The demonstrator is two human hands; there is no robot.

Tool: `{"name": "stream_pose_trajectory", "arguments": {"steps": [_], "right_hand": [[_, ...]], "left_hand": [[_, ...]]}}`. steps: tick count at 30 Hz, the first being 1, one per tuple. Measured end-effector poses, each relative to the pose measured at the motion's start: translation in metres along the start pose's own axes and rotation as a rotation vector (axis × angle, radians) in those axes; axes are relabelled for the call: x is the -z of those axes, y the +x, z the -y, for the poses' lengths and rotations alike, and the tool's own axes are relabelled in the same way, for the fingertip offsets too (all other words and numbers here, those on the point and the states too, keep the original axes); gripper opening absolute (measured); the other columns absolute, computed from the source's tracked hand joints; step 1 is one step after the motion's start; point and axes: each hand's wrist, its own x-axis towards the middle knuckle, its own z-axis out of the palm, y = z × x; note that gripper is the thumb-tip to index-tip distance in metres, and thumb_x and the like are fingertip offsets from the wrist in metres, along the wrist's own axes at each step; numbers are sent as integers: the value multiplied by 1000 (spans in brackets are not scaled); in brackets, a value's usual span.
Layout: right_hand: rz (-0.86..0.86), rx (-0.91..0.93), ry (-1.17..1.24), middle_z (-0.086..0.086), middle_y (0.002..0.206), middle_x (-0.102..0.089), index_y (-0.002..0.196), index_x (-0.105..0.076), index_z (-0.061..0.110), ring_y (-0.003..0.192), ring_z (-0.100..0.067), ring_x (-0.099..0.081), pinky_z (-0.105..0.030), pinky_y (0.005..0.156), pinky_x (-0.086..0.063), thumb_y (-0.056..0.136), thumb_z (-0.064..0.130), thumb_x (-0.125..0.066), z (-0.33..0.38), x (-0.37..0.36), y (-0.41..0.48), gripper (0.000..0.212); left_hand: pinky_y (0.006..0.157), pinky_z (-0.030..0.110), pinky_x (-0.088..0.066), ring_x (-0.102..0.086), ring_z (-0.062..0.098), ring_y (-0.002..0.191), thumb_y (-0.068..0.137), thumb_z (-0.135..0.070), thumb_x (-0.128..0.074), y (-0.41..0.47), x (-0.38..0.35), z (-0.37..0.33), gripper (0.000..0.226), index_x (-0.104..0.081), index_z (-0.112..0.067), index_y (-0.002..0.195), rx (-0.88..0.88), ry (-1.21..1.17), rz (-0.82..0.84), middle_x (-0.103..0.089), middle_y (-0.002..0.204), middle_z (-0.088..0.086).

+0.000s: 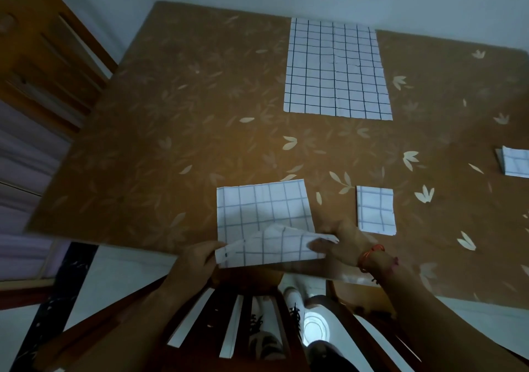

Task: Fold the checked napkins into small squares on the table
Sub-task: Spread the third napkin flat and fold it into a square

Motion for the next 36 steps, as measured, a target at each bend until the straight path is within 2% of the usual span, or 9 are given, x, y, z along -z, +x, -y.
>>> {"name": "stream_pose_trajectory", "arguments": {"steps": [1,3,9,16,20,24,29,33,36], "right_hand": [[-66,144,-87,-4,72,-69,75,-72,17,76,-14,-68,-33,76,-56,78,48,-70,-1,-2,12,32],[-122,242,-119,-1,88,-72,90,-72,15,86,-16,-68,-40,81,-57,78,42,-73,-2,-6,33,29],[-134,198,2,-3,107,-70,113,-66,16,98,-19,-65,-38,87,-55,80,36,-73,1,-9,67,39],[-207,107,7,-1,103,-68,110,-67,15,95,-21,-63,-42,86,-55,76,37,-76,-2,-16,90,42],[-244,98,51,-3,103,-68,112,-66,13,92,-19,-61,-37,83,-53,77,35,-75,3,-19,96,42],[-305,126,89,-4,94,-64,110,-66,8,87,-18,-58,-27,74,-44,79,29,-75,9,-21,102,39],[-358,106,90,-10,103,-69,109,-66,8,92,-25,-63,-34,81,-52,76,32,-77,10,-22,111,43],[-373,89,90,-10,106,-69,110,-66,10,94,-26,-63,-37,83,-53,76,35,-76,10,-22,115,43],[-380,87,79,-10,106,-69,110,-65,10,94,-26,-63,-36,82,-53,76,36,-76,9,-24,116,45]], "left_hand": [[59,13,-44,-59,-5,65,92,-26,-61,4,-1,-1,20,-72,-11,86,31,-15,-38,-65,67,-15],[54,16,-41,-55,0,57,94,-23,-59,11,-2,-2,29,-65,-2,75,116,-54,-81,-61,59,-4],[51,23,-37,-50,10,51,93,-21,-62,34,-2,-4,35,-55,-5,63,234,-84,-120,-52,52,-3],[63,23,-48,-62,7,78,88,-23,-67,41,1,-12,5,-63,-24,86,350,-108,-171,-66,80,-7],[63,28,-54,-63,10,77,81,-26,-75,36,4,-13,32,-55,-32,105,412,-128,-132,-66,82,-2],[68,30,-54,-61,9,78,82,-23,-72,32,1,-12,43,-52,-28,120,355,-96,-119,-63,84,-4],[71,25,-50,-55,8,82,85,-18,-69,30,-5,-7,46,-51,-19,127,297,-28,-169,-58,93,-5],[90,35,-49,-50,18,108,84,-16,-67,26,-14,1,41,-55,-11,123,-13,280,-220,-54,117,4],[104,43,-43,-41,24,130,91,-26,-49,21,-25,4,47,-48,-10,135,-183,484,-92,-44,140,11]]}}
